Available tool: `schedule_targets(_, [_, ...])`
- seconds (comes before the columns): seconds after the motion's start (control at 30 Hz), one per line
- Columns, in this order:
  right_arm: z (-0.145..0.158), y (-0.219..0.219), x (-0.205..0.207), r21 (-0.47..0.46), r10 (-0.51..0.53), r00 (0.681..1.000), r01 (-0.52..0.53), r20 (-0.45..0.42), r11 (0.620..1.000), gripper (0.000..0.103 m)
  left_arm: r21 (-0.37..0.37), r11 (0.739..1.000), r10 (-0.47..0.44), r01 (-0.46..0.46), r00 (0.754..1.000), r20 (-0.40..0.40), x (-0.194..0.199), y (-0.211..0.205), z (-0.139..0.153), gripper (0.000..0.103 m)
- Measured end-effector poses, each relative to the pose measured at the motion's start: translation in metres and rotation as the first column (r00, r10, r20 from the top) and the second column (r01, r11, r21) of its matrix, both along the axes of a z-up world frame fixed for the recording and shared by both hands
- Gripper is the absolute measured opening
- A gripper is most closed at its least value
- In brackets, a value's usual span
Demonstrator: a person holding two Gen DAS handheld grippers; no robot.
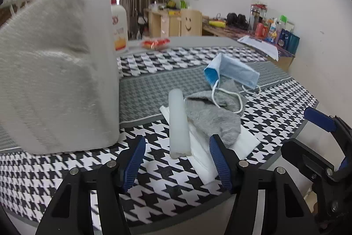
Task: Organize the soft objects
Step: 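Reach down and grasp the white foam cylinder with the left tool, then grasp the grey sock with the right tool while the left tool holds the cylinder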
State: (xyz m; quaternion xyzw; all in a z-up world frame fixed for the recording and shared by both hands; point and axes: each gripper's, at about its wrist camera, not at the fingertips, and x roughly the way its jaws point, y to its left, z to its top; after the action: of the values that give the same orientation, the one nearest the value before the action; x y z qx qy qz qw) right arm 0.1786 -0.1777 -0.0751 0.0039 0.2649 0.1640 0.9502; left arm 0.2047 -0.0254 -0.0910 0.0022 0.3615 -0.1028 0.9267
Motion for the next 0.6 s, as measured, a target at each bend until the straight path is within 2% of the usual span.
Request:
schedule_targets(0.2, [-0.003,0.005,0.013,0.017,0.026,0.999,-0.026,-0.045,1.000,0.103,0.029,0.999,0.025,-0.023,0.998,-0.049,0.015,0.003,-0.006,0.052])
schedule_targets(0.37, [-0.003,0.010,0.018,0.022,0.049,0.997,-0.048,-0.065,0.999,0.103,0.046,0.999,0.013,-0.010,0.998,-0.059,0.018,0.002,-0.006,0.050])
schedule_targets(0.6, [0.000,0.021,0.025,0.010,0.086,0.993,-0.085,-0.080,0.996,0.103,0.044,0.999,-0.014,0.018,0.996,-0.089,0.024,0.000,-0.009,0.025])
